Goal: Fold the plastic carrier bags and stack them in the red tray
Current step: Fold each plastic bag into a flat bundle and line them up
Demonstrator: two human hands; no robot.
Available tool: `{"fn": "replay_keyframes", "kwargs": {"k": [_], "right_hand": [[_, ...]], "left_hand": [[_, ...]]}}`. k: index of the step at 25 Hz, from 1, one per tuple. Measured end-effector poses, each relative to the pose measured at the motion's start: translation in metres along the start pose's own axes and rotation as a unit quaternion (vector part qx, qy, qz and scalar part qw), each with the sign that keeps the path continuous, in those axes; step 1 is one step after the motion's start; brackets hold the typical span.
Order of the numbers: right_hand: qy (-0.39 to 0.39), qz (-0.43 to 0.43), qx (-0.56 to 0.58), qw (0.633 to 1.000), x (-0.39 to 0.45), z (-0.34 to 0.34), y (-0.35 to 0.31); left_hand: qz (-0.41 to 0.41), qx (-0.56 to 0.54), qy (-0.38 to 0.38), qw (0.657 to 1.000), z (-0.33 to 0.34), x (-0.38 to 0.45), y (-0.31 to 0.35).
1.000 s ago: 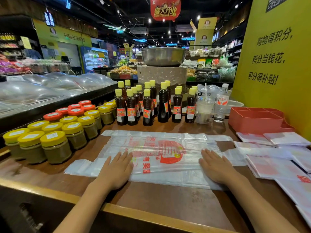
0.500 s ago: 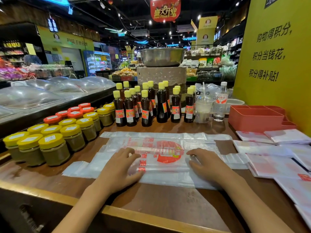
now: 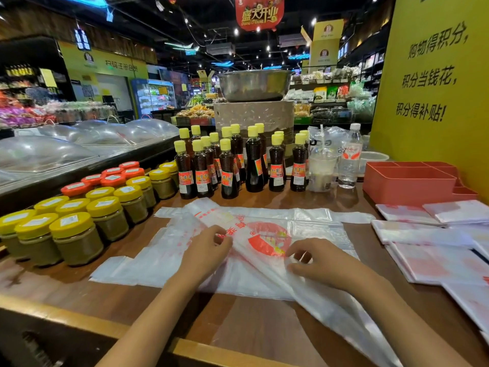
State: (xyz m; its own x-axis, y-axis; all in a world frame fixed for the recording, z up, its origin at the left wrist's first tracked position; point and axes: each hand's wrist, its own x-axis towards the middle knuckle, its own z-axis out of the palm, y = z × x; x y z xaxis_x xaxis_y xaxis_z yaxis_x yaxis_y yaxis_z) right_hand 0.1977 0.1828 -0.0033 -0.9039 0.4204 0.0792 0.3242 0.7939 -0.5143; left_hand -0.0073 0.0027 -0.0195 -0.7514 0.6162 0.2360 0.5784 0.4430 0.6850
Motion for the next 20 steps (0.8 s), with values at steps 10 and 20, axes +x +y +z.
{"fn": "replay_keyframes", "kwargs": {"k": [10,20], "right_hand": [[0.000,-0.022,0.058,0.998,-0.003,0.000,0.000],[0.015,-0.054,0.016,0.998,-0.005,0.002,-0.001]], "left_hand": [[0.094,-0.028,-0.098,0.990,0.035,0.026,0.036],[0.276,0.133,-0.173,0.936,0.000,-0.021,0.007]]}}
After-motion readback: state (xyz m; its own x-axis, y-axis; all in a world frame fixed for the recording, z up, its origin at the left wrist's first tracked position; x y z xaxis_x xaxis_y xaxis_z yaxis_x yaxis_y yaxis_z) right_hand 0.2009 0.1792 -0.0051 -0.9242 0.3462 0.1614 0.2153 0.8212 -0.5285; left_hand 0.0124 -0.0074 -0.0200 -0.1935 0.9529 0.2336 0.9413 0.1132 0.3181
